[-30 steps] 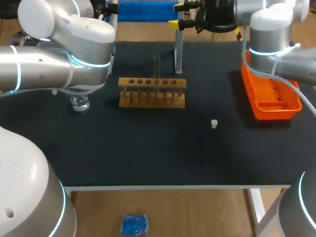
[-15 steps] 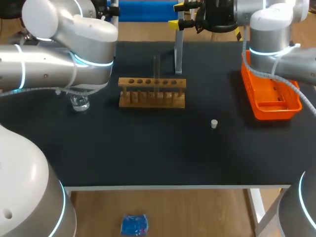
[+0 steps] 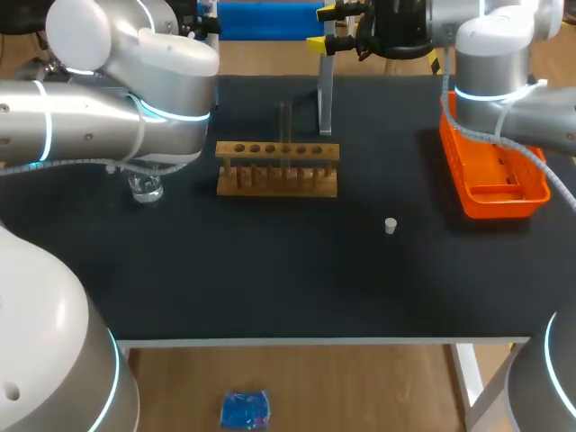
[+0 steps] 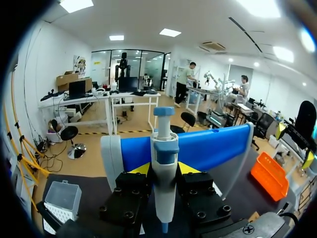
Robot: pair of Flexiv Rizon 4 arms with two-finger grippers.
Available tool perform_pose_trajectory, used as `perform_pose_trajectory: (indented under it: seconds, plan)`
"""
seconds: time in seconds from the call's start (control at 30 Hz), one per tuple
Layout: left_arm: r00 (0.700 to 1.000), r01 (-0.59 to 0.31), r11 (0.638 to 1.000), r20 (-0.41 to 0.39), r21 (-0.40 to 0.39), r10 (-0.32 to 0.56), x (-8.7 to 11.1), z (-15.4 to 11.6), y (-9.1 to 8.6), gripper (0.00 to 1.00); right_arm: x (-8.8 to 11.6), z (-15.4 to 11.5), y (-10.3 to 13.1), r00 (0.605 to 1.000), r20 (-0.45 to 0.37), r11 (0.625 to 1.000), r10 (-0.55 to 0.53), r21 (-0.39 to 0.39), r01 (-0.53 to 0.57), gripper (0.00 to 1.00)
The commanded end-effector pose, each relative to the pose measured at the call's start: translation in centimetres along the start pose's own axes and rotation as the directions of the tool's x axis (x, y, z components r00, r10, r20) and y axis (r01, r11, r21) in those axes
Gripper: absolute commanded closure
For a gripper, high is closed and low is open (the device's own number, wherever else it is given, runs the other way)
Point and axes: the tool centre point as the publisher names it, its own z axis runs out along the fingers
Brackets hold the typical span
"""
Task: Invert the test tube, pick up the pipette, mount the tip to pipette, aspirate from beaker and dispense into the tube, eject the tip, return the pipette, and cap with the stopper.
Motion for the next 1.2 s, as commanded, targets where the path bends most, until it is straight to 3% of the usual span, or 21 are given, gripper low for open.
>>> perform_pose_trajectory:
  seconds: [0.03, 0.1, 0.13, 0.2, 0.57, 0.83, 1.03, 1.2]
  plan:
    - [1.000, 0.006, 1.000, 0.005, -0.005, -0.006, 0.1, 0.3, 0.4, 1.00, -0.1, -0.1, 0.0, 1.000, -0.003, 1.000, 0.001, 0.003, -0.001, 0.00]
    - [1.000, 0.012, 1.000, 0.007, -0.007, -0.012, 0.1, 0.4, 0.5, 1.00, -0.1, -0.1, 0.0, 1.000, -0.003, 1.000, 0.001, 0.003, -0.001, 0.00]
    - [1.000, 0.013, 1.000, 0.007, -0.007, -0.013, 0.1, 0.4, 0.5, 0.91, -0.1, -0.1, 0.0, 1.000, -0.003, 1.000, 0.001, 0.003, -0.001, 0.00]
    - [1.000, 0.020, 1.000, 0.007, -0.007, -0.020, 0.1, 0.4, 0.5, 0.00, -0.1, -0.1, 0.0, 1.000, -0.003, 1.000, 0.001, 0.003, -0.001, 0.00]
    - [1.000, 0.031, 0.999, 0.000, -0.009, -0.031, 0.4, 0.2, 0.6, 0.00, -0.1, -0.1, 0.0, 1.000, -0.003, 1.000, 0.001, 0.003, -0.001, 0.00]
    - [1.000, 0.008, 1.000, -0.017, 0.025, -0.008, 1.5, -1.8, -0.9, 0.00, -0.1, -0.1, 0.0, 1.000, -0.003, 1.000, 0.001, 0.003, -0.001, 0.00]
    - [0.997, -0.023, 0.998, -0.070, 0.061, 0.027, 3.8, -5.2, -1.9, 0.00, -0.1, -0.1, 0.0, 1.000, -0.003, 1.000, 0.001, 0.003, -0.001, 0.00]
    - [0.984, -0.060, 0.995, -0.164, 0.081, 0.072, 6.6, -8.9, -1.9, 0.00, -0.1, -0.1, 0.0, 1.000, -0.003, 1.000, 0.001, 0.003, -0.001, 0.00]
